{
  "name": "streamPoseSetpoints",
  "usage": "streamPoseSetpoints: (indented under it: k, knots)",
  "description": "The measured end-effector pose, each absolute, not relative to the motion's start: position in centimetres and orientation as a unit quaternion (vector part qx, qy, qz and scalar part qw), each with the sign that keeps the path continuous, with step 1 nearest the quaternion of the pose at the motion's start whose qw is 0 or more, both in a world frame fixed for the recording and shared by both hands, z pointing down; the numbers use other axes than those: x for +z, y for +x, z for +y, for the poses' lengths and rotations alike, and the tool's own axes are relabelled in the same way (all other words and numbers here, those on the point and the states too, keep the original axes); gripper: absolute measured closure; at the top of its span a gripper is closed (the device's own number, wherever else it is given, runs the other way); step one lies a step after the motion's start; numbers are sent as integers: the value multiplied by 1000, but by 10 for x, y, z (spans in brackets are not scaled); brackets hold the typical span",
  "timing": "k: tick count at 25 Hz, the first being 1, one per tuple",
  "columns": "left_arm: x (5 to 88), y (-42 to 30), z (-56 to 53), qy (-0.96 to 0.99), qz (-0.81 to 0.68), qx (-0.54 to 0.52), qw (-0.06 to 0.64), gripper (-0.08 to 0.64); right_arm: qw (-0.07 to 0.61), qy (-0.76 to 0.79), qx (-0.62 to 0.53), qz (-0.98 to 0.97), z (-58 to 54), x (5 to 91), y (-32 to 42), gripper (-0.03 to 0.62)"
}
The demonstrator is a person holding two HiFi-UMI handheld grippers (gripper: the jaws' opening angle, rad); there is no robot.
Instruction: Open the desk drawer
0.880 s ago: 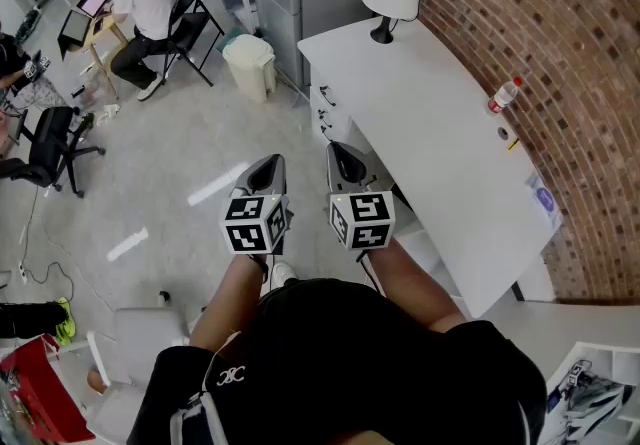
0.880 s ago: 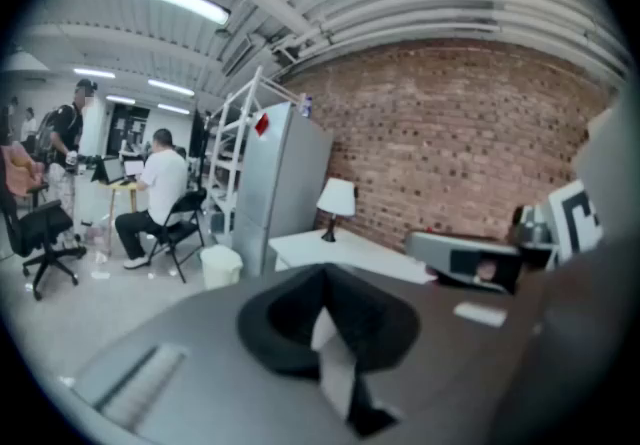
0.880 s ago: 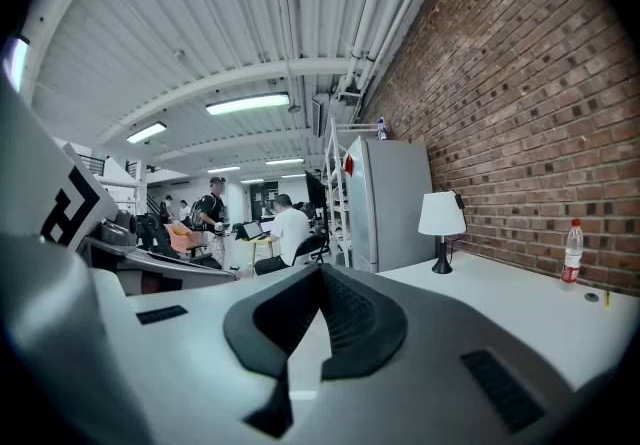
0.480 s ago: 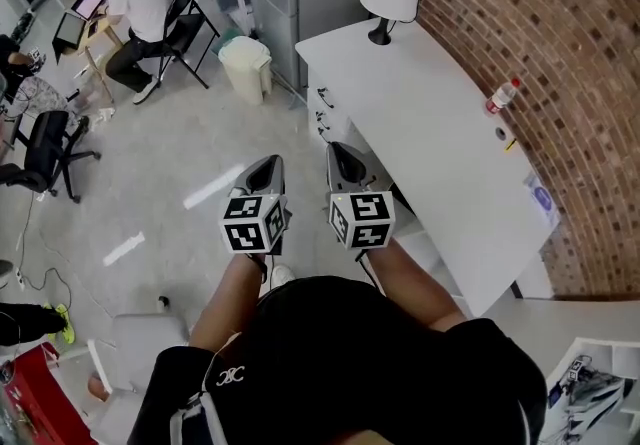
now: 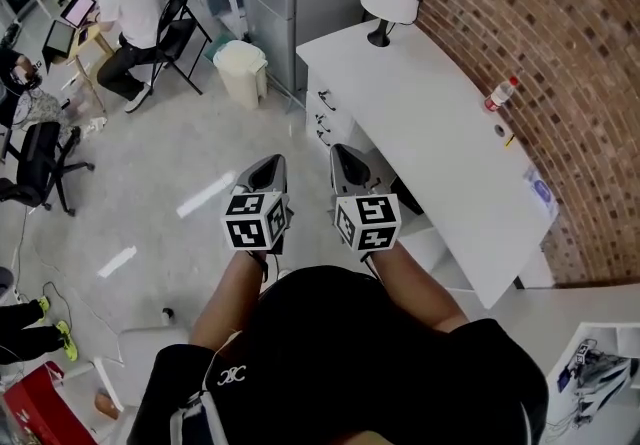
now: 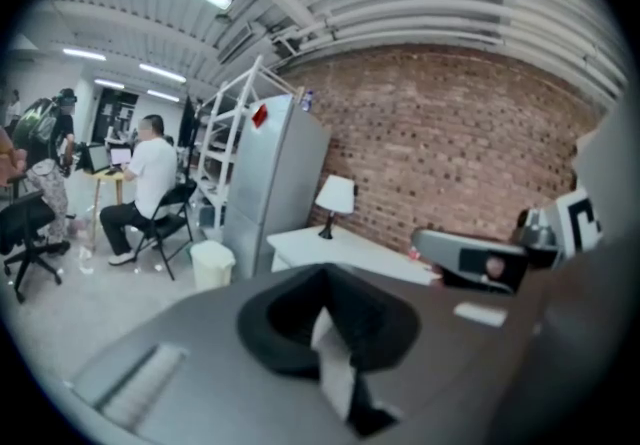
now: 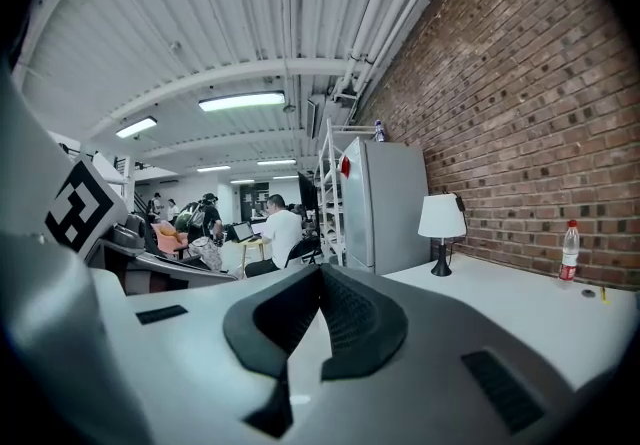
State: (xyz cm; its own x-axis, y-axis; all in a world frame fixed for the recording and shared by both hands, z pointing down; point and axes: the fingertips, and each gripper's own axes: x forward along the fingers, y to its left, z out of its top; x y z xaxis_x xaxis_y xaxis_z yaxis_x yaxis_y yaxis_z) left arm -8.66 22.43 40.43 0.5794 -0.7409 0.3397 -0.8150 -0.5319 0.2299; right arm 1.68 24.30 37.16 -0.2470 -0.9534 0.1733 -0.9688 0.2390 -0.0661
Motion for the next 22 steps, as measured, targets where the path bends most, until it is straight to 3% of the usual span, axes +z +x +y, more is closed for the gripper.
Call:
streamPoseSetpoints:
  k: [22]
  knots:
    - [436,-132,186,870,-429,111,217,561,66,632,106,-765,201,402,-16,594]
